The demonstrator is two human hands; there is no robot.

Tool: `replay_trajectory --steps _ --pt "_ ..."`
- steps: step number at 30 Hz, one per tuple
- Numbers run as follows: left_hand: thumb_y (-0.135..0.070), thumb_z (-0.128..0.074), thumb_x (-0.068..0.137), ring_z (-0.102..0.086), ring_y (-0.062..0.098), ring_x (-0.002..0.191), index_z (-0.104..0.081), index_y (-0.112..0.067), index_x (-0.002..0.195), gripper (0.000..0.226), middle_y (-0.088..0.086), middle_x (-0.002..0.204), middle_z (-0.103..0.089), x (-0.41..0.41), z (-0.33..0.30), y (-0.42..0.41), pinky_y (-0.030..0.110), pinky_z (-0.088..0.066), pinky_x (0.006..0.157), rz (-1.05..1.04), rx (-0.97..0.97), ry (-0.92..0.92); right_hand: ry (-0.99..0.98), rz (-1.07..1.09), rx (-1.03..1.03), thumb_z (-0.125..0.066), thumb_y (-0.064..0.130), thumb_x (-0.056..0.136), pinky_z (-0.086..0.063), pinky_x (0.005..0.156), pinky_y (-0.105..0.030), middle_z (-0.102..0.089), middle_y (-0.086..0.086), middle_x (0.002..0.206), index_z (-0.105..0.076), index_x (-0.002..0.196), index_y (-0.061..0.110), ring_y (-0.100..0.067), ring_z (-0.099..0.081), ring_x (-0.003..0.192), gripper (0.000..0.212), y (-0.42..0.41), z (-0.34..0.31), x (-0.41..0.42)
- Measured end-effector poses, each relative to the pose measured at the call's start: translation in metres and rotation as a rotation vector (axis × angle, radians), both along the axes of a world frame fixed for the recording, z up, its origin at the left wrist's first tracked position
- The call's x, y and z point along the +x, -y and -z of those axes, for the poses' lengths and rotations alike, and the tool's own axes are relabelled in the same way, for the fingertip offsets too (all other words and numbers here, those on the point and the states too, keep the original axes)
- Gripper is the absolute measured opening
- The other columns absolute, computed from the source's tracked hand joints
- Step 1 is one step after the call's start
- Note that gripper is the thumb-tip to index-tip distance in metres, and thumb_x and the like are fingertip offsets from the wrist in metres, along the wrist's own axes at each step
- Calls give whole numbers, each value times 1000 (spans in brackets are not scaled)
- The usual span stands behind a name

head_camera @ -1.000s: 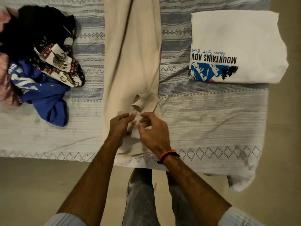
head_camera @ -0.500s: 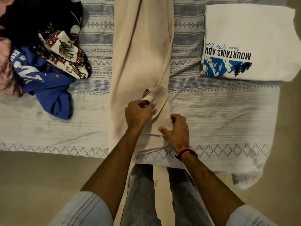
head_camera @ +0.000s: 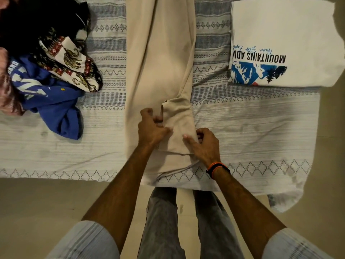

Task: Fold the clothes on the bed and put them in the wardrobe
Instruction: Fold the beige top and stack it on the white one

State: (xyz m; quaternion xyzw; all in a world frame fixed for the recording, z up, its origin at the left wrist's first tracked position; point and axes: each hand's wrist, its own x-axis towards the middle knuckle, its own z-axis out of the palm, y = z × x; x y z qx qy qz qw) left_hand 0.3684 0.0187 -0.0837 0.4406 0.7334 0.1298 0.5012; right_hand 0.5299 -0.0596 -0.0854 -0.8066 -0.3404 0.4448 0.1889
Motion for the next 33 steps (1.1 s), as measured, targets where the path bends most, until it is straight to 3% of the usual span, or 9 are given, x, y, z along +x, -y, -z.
replay_trajectory --steps 5,9,13,18,22,24,26,29,33 --pt "-31 -97 47 -61 26 99 -40 -14 116 92 7 115 -57 -5 -2 27 44 -53 87 198 -17 -334 3 51 -14 -87 22 70 -51 75 -24 -64 1 95 -59 97 18 -14 -61 87 39 1 -1 4" --pt "-22 -96 49 -61 23 98 -45 -13 110 81 7 110 -59 -5 -3 30 39 -53 86 208 -44 -270 -33 128 -68 -89 20 65 -45 64 -13 -68 -2 95 -64 103 9 -14 -62 82 47 -3 -3 9" --pt "-25 -92 60 -62 20 90 -49 -12 111 68 -2 89 -61 -11 -7 28 32 -51 82 145 -70 -240 -50 98 -103 -90 29 67 -45 64 -15 -67 -1 94 -64 105 10 -14 -62 83 50 -5 -8 11" --pt "-25 -90 64 -54 18 98 -50 -15 113 63 5 113 -58 -20 -3 33 27 -46 83 130 -245 -216 -60 119 -154 -92 22 63 -52 74 -23 -72 -7 96 -68 106 6 -19 -66 87 51 -1 -5 24" --pt "-27 -92 60 -63 21 93 -47 -14 112 70 5 104 -65 -18 -4 42 37 -54 86 159 -113 -254 190 -129 -95 -92 17 58 -53 85 -36 -60 -4 113 -56 115 14 -21 -58 102 68 0 -7 13" --pt "-29 -92 60 -62 19 90 -47 -16 114 71 1 102 -64 -17 -6 47 37 -54 83 227 -2 -285 389 -414 91 -87 11 61 -51 87 -38 -51 -7 124 -50 125 16 -24 -51 109 74 2 -10 7" --pt "-33 -90 62 -59 20 95 -49 -18 116 69 2 108 -58 -17 -9 48 39 -53 85 336 22 -310 500 -668 120 -79 10 71 -49 86 -38 -46 -9 131 -48 130 17 -28 -50 111 66 4 -16 3" --pt "-35 -88 65 -58 22 100 -52 -16 118 67 5 114 -57 -19 -14 42 40 -52 89 412 -50 -285 484 -694 12 -71 19 80 -47 89 -37 -43 -8 135 -46 132 17 -27 -47 116 58 0 -23 1" --pt "-35 -86 70 -61 23 107 -52 -11 124 68 7 118 -64 -21 -29 22 35 -50 93 396 -81 -224 370 -601 100 -72 22 81 -48 96 -37 -46 -8 135 -52 131 14 -25 -48 119 54 -18 -37 -3"
